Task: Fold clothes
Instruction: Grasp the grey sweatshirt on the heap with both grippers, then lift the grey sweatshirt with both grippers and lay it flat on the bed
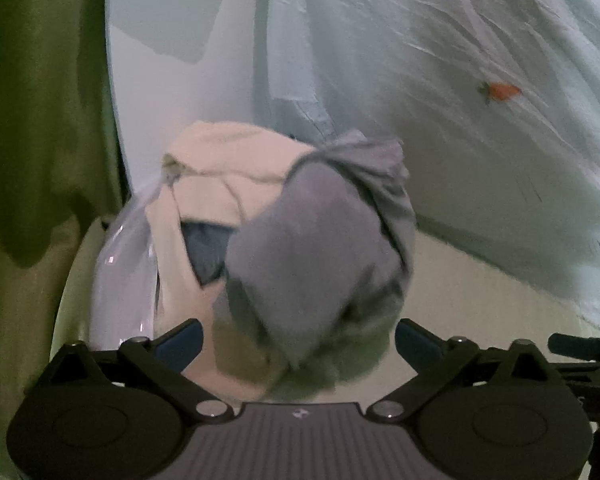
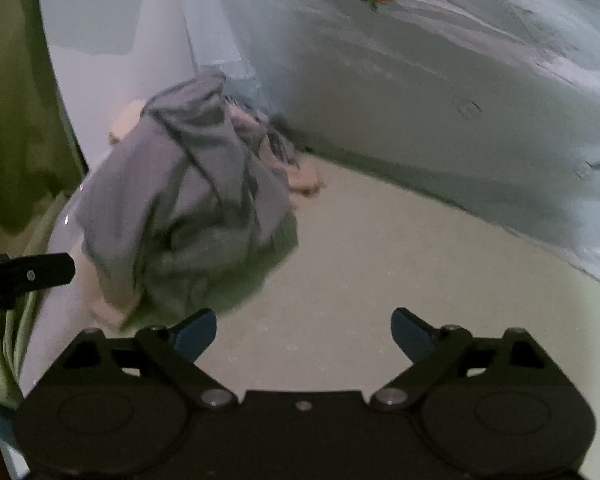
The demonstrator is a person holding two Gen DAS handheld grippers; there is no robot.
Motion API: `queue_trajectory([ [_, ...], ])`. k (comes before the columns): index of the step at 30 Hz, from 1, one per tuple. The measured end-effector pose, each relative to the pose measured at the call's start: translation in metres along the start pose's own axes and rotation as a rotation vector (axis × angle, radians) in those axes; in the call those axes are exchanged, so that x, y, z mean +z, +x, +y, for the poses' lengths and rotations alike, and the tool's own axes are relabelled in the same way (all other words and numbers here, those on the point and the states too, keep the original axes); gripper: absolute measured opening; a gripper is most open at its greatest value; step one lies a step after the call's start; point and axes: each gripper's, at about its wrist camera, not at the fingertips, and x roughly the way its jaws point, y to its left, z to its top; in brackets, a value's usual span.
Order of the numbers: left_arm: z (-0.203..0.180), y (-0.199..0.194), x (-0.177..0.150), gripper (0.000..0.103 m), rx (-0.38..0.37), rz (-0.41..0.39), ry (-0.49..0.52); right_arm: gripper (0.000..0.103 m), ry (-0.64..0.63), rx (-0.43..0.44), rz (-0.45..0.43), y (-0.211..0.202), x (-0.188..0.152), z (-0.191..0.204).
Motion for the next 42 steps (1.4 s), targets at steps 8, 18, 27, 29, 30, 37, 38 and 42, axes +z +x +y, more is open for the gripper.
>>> queue_trajectory([
  [8, 0.019, 0.055, 0.041, 0.074, -0.018, 0.008, -0.060, 0.076, -0.046, 0.057, -0.020, 0.063, 0.049, 0.032],
  [18, 0.032, 0.082, 0.035, 0.025, -0.054, 0.087, -0.127, 0.034, 0.000, 0.165, 0.136, 0.141, 0.045, 0.046],
  [27, 0.009, 0.052, 0.024, 0.010, -0.077, 0.066, -0.096, 0.004, 0.014, 0.082, -0.037, 0.071, 0.027, 0.011],
  [29, -0.006, 0.041, 0.018, 0.009, -0.093, 0.061, -0.085, 0.003, 0.020, 0.044, -0.080, 0.048, 0.025, -0.004],
  [30, -0.013, 0.035, 0.015, 0.009, -0.101, 0.059, -0.080, 0.003, 0.023, 0.020, -0.102, 0.035, 0.023, -0.012],
  [37, -0.087, -0.009, -0.024, 0.004, -0.195, 0.074, -0.021, 0.003, 0.151, -0.187, -0.217, -0.078, -0.020, -0.100],
  [38, -0.102, -0.014, -0.035, 0.004, -0.214, 0.087, -0.010, 0.003, 0.178, -0.218, -0.224, -0.095, -0.029, -0.117],
  [42, -0.162, -0.030, -0.078, 0.003, -0.279, 0.146, 0.053, 0.003, 0.290, -0.340, -0.211, -0.149, -0.070, -0.189],
])
